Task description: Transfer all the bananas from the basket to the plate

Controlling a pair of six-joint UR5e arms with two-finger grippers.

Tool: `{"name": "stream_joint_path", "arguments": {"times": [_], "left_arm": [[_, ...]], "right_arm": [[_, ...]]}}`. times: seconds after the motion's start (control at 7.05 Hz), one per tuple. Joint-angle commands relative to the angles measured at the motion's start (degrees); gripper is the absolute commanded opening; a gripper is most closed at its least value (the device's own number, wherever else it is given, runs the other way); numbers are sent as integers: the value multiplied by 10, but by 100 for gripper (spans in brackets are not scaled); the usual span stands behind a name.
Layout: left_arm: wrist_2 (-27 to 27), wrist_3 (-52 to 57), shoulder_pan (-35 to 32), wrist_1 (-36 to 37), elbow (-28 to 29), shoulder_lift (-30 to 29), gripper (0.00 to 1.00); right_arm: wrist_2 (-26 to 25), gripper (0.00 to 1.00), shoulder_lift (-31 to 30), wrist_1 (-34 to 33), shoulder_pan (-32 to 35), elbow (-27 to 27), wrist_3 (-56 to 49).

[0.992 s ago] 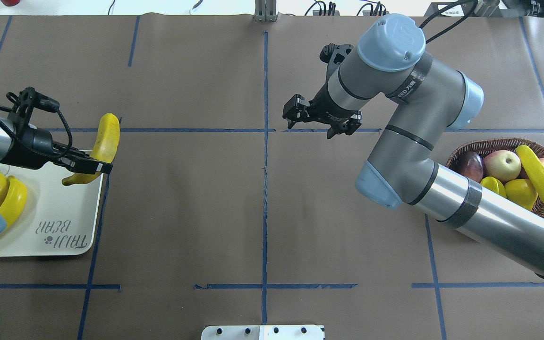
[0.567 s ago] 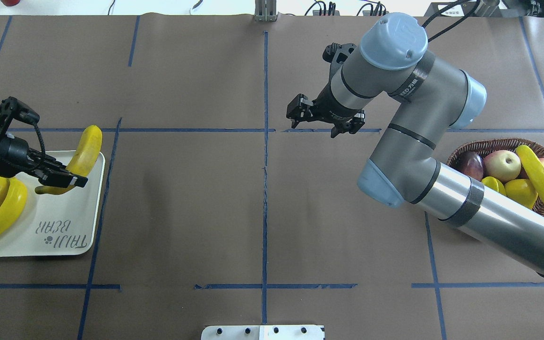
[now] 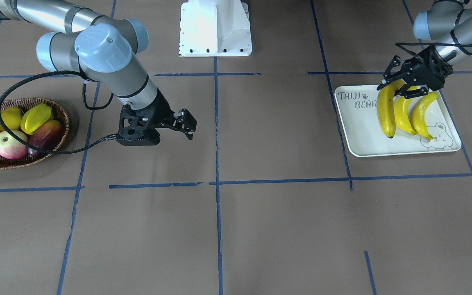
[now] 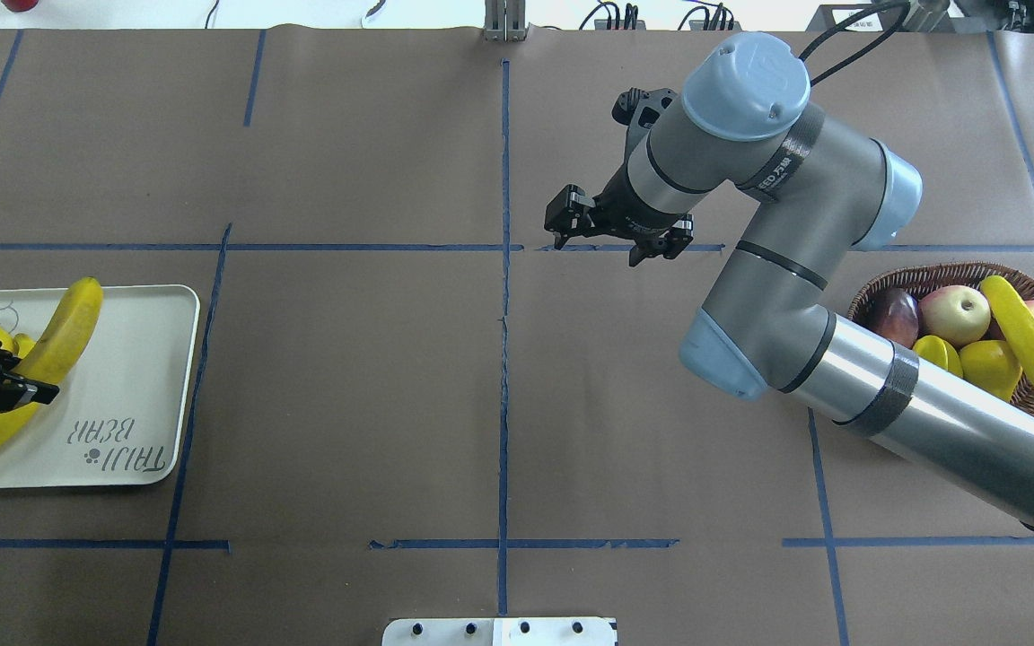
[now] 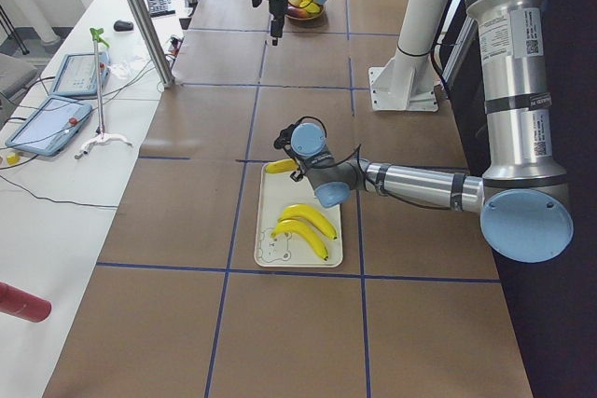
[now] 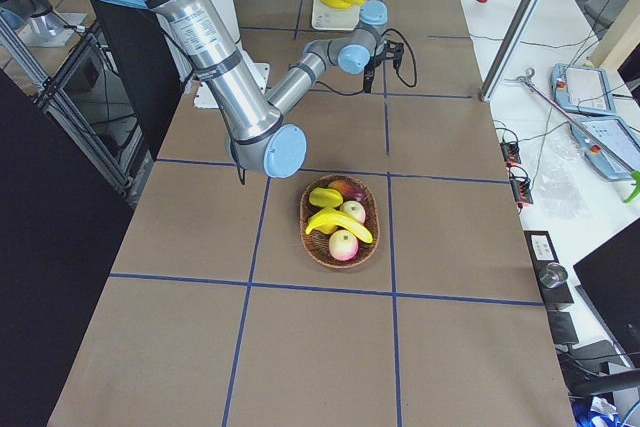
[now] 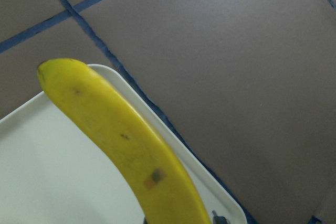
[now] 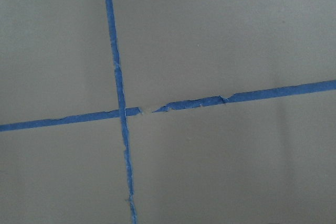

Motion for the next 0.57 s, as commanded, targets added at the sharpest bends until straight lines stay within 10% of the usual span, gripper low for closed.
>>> {"name": "stream_joint_path", "arguments": {"times": [0.0, 0.43], "left_arm": [[9, 5, 1, 1, 10, 21, 15], [10, -105, 14, 0, 12, 15, 15]], "right_arm": [[-7, 100, -1, 2, -8, 0, 0], [-7, 100, -2, 3, -11, 0, 0]]}}
